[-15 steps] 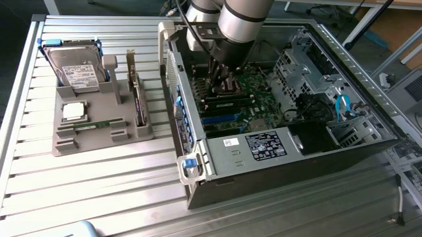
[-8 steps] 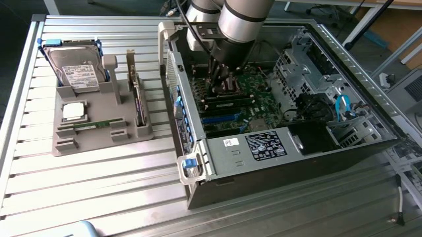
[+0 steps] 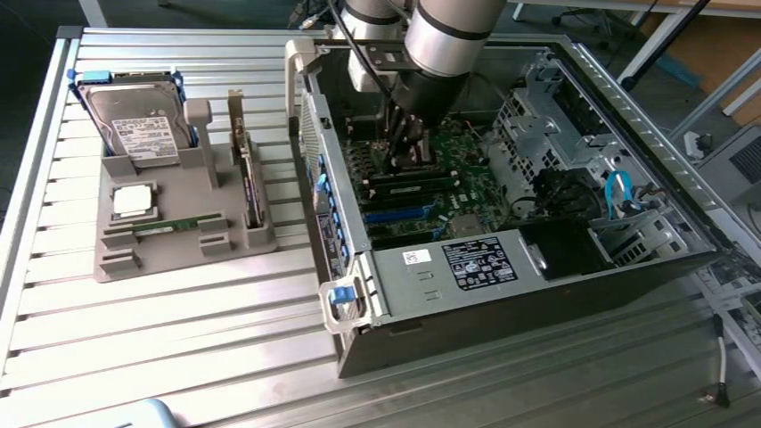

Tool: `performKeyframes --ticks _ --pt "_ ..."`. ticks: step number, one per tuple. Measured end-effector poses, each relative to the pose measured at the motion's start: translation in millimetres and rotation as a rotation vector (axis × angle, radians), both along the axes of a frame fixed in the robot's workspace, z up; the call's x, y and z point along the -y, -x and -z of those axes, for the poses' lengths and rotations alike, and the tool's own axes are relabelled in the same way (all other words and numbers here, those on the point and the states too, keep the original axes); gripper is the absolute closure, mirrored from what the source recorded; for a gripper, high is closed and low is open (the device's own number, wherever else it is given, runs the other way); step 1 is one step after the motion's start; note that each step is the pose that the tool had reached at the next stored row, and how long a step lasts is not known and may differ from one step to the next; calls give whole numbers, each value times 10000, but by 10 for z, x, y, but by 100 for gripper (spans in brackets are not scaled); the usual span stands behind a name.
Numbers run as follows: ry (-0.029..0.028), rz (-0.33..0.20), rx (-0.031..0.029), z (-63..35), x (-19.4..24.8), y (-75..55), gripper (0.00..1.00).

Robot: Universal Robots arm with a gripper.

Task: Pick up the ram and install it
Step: 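Press down the ram until it locks into place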

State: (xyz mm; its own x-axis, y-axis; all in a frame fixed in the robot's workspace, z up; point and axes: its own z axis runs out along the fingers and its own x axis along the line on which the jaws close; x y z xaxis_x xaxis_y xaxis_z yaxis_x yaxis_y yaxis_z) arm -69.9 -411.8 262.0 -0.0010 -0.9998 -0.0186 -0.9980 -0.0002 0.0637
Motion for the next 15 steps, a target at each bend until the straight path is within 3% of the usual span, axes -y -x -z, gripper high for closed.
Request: performKeyframes --ticks 15 --pt "0 -135 0 0 0 -384 90"
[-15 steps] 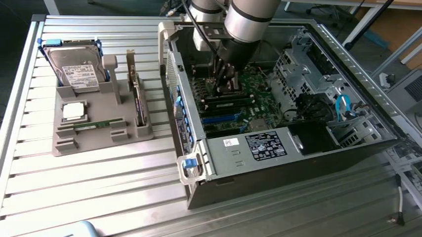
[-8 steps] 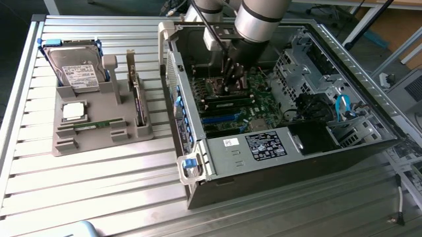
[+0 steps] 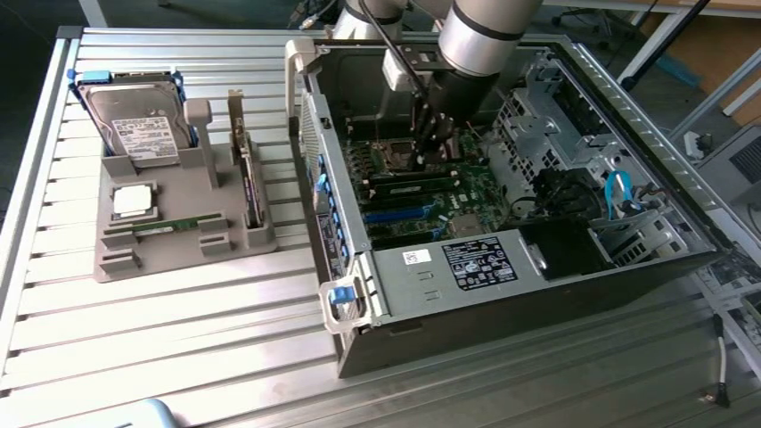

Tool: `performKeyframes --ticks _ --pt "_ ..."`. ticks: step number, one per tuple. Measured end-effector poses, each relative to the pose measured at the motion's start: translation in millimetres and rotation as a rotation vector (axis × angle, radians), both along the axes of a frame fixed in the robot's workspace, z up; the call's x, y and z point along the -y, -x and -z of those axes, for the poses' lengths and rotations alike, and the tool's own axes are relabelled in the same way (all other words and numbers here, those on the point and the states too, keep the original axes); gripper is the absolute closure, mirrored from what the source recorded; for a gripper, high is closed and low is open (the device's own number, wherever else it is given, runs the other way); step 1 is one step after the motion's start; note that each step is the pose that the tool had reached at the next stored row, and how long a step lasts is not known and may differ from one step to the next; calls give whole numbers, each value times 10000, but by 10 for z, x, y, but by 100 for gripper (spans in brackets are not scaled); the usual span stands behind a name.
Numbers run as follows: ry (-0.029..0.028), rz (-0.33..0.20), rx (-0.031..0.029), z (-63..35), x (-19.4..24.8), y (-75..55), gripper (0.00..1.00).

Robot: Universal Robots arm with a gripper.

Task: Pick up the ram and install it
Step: 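Press down the ram until it locks into place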

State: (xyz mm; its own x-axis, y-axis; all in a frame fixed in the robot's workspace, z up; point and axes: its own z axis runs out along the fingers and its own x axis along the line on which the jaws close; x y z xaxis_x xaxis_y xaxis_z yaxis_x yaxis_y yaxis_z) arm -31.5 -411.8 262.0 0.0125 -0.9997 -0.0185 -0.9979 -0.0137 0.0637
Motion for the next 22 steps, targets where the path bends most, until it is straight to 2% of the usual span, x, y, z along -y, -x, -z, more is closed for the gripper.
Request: performKeyframes --ticks 10,17,22 --pt "0 -115 1 0 0 -189 90" --pt "-1 -124 1 -2 -1 -199 90" --pt "0 -125 1 -42 0 -199 90"
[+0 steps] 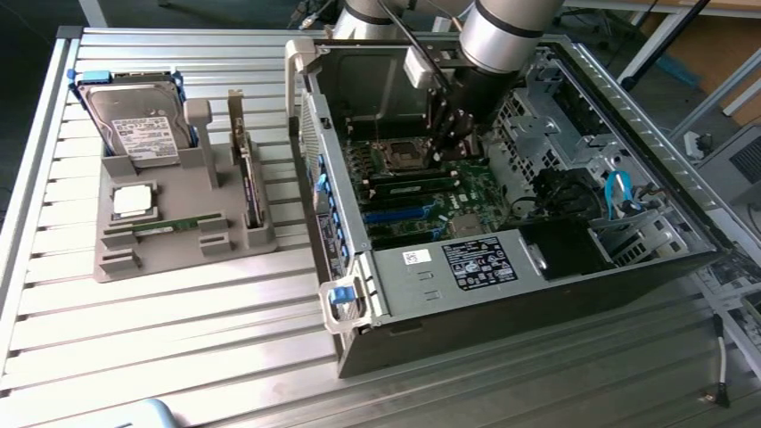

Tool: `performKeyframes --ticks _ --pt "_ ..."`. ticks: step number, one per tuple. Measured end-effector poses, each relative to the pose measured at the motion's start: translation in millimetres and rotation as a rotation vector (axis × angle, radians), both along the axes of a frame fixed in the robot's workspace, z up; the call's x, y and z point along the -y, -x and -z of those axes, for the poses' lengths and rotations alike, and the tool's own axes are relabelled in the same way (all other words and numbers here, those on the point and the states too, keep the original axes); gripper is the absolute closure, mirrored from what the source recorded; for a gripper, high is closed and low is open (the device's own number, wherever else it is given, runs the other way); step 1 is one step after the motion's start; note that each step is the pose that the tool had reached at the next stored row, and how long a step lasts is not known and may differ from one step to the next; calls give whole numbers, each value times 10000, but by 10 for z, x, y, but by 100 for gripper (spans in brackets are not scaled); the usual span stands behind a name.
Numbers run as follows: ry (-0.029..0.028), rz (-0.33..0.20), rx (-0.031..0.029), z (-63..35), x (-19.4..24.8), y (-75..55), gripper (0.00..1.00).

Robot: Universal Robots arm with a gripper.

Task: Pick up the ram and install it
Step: 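Press down the ram until it locks into place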

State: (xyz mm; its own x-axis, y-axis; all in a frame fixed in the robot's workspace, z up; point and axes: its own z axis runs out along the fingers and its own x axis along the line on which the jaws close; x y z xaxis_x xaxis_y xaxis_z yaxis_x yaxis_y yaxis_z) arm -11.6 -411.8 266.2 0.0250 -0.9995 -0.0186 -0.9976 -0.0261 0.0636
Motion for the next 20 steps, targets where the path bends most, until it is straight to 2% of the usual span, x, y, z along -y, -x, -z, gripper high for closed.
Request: performKeyframes --ticks 4,8,16,20 --pt "0 0 -7 -54 0 -1 90" --pt "0 0 -40 -116 0 -5 90" --pt "0 1 -177 -240 0 -17 90" --pt "-2 0 -208 -276 0 -19 90"
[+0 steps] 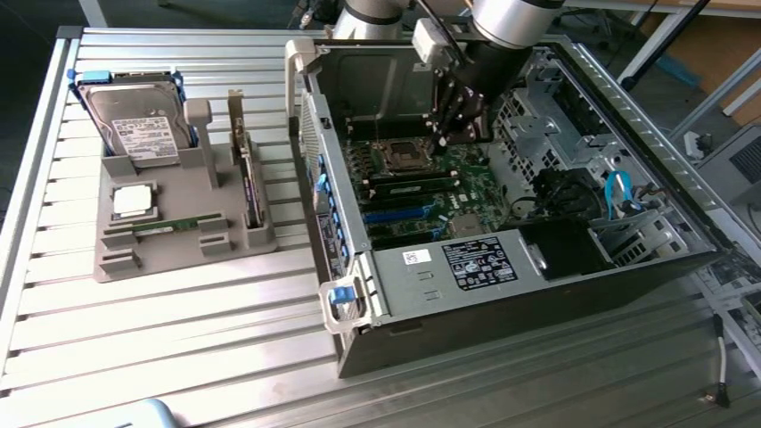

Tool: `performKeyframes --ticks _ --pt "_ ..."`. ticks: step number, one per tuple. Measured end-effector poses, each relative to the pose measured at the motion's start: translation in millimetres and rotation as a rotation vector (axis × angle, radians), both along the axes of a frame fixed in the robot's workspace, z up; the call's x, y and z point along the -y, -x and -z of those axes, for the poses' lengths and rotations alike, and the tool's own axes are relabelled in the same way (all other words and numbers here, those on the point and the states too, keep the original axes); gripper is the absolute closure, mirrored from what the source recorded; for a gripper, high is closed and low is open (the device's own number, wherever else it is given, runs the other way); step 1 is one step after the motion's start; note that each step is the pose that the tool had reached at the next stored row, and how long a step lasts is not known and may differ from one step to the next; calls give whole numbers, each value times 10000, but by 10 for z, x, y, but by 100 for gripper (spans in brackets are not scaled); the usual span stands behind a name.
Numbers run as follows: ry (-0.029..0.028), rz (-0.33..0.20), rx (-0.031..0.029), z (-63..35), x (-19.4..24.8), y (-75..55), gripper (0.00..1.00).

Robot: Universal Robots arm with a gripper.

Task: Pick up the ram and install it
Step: 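Press down the ram until it locks into place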

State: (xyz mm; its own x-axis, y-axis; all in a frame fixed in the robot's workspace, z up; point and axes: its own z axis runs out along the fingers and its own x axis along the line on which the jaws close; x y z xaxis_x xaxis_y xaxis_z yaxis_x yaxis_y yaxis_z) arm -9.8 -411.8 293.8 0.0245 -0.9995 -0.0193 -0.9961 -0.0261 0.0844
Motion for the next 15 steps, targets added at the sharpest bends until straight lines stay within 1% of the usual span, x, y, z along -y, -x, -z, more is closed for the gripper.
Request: performKeyframes --ticks 3,11,15 --pt "1 -5 4 0 0 1 90" --pt "2 -141 60 -1 0 23 90" --pt "2 -258 102 -1 0 39 90"
